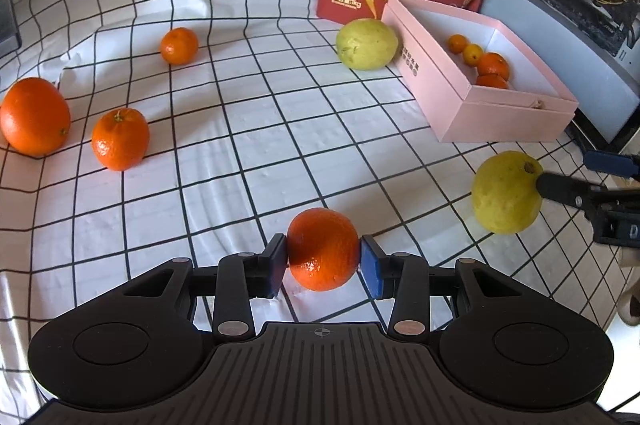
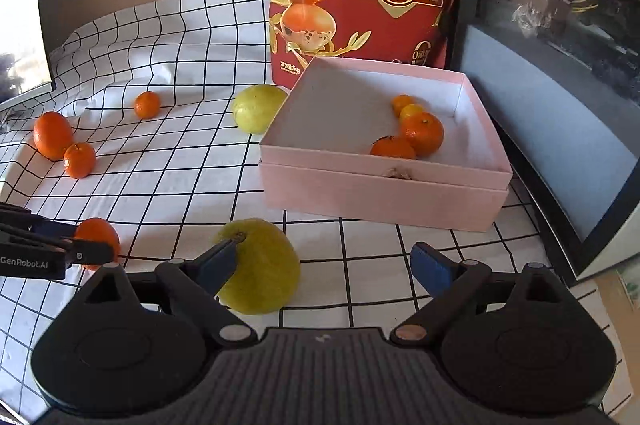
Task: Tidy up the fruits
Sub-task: 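Hold the orange in the left tool while the right tool reaches the green pear, then close the right tool on the green pear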
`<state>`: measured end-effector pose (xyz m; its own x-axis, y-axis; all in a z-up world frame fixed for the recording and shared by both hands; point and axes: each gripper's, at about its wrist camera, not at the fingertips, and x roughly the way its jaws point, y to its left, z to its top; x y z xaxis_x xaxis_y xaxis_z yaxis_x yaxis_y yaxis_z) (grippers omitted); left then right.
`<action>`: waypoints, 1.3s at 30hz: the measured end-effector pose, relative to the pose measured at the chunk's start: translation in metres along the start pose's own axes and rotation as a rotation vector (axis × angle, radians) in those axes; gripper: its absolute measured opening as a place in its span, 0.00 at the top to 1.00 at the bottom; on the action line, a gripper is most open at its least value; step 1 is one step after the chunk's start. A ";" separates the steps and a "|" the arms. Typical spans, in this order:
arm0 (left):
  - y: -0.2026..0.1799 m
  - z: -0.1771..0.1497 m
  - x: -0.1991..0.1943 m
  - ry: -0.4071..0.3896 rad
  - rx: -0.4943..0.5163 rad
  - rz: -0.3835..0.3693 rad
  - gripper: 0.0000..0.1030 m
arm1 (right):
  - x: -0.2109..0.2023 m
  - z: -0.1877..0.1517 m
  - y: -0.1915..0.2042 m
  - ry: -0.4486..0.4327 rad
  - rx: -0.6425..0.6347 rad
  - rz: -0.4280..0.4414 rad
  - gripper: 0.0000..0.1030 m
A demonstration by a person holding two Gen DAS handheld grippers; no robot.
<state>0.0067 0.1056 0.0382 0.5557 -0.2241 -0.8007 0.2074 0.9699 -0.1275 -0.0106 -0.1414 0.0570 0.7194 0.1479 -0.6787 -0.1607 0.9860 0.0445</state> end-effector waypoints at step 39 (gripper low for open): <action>0.011 -0.006 0.015 -0.036 -0.061 -0.038 0.56 | 0.030 -0.037 0.036 0.191 -0.108 0.085 0.03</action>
<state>0.0128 0.1134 0.0216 0.5775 -0.2630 -0.7729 0.1802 0.9644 -0.1935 -0.0198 -0.1042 0.0113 0.5611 0.2032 -0.8024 -0.2943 0.9550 0.0361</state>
